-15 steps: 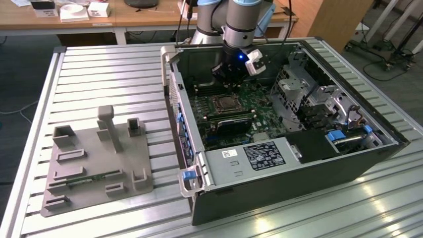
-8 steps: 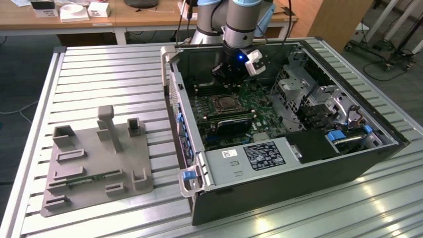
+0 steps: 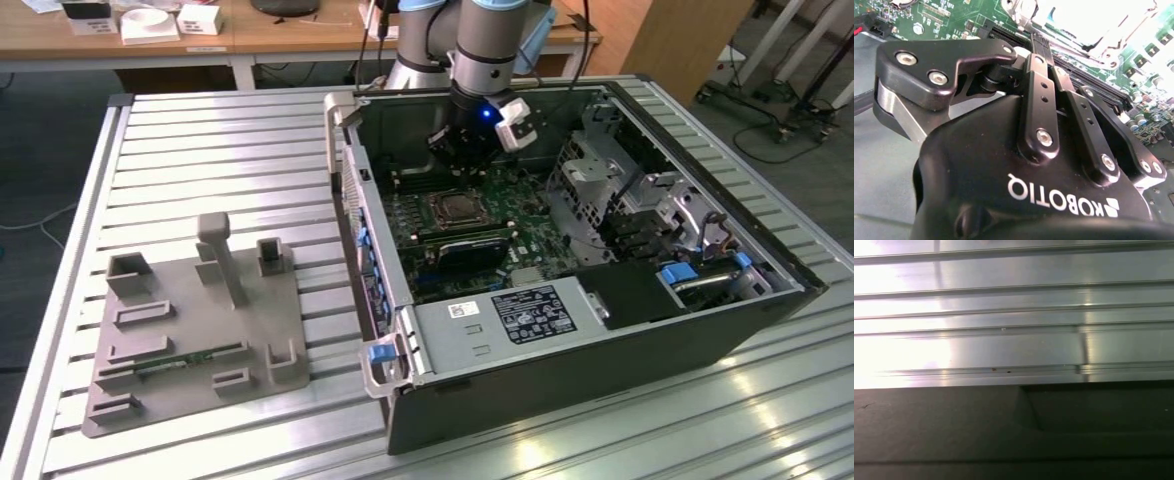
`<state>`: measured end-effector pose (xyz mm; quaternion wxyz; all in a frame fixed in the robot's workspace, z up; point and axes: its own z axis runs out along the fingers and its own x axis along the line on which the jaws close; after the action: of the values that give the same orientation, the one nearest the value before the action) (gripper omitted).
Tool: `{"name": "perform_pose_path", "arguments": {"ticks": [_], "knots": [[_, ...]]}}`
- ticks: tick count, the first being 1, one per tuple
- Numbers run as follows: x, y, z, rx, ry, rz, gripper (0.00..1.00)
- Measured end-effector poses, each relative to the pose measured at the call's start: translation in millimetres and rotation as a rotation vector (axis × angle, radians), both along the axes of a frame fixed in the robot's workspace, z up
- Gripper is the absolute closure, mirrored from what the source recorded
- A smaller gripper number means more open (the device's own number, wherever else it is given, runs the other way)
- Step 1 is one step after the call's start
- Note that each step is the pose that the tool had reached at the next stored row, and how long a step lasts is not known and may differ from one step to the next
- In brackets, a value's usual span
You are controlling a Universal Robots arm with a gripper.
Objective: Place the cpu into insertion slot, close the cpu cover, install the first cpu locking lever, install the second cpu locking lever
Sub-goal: 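Install the first cpu locking lever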
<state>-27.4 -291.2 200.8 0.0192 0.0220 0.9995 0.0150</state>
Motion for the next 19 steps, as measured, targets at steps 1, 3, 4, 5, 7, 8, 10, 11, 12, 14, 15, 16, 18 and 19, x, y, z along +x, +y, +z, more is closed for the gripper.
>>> {"name": "perform_pose_path", "arguments": {"ticks": [1, 3, 4, 5, 7, 8, 10, 11, 12, 14, 15, 16, 18, 19], "knots": [[0.0, 0.0, 0.0, 0.0001, 0.0000, 0.000, 0.90], [0.0, 0.0, 0.1, 0.0000, 0.0001, 0.000, 0.90], [0.0, -0.2, 0.1, 0.0000, 0.0002, 0.000, 0.90], [0.0, -0.6, 0.1, -0.0002, 0.0003, 0.000, 0.90], [0.0, -1.4, 0.0, 0.0000, 0.0002, 0.000, 0.90], [0.0, -1.9, 0.0, 0.0000, 0.0002, 0.000, 0.90], [0.0, -2.7, 0.0, 0.0000, 0.0001, 0.000, 0.90], [0.0, -2.8, -0.2, 0.0002, 0.0000, 0.000, 0.90], [-0.1, -2.9, -0.4, 0.0001, 0.0001, 0.000, 0.90], [0.0, -3.1, -0.7, -0.0002, 0.0001, 0.000, 0.90], [-0.1, -3.1, -0.9, -0.0003, 0.0002, 0.000, 0.90], [0.0, -3.3, -1.1, -0.0003, 0.0002, 0.000, 0.90], [0.0, -3.5, -1.6, -0.0004, 0.0003, 0.000, 0.90], [0.0, -3.7, -1.8, -0.0003, 0.0003, 0.000, 0.90]]}}
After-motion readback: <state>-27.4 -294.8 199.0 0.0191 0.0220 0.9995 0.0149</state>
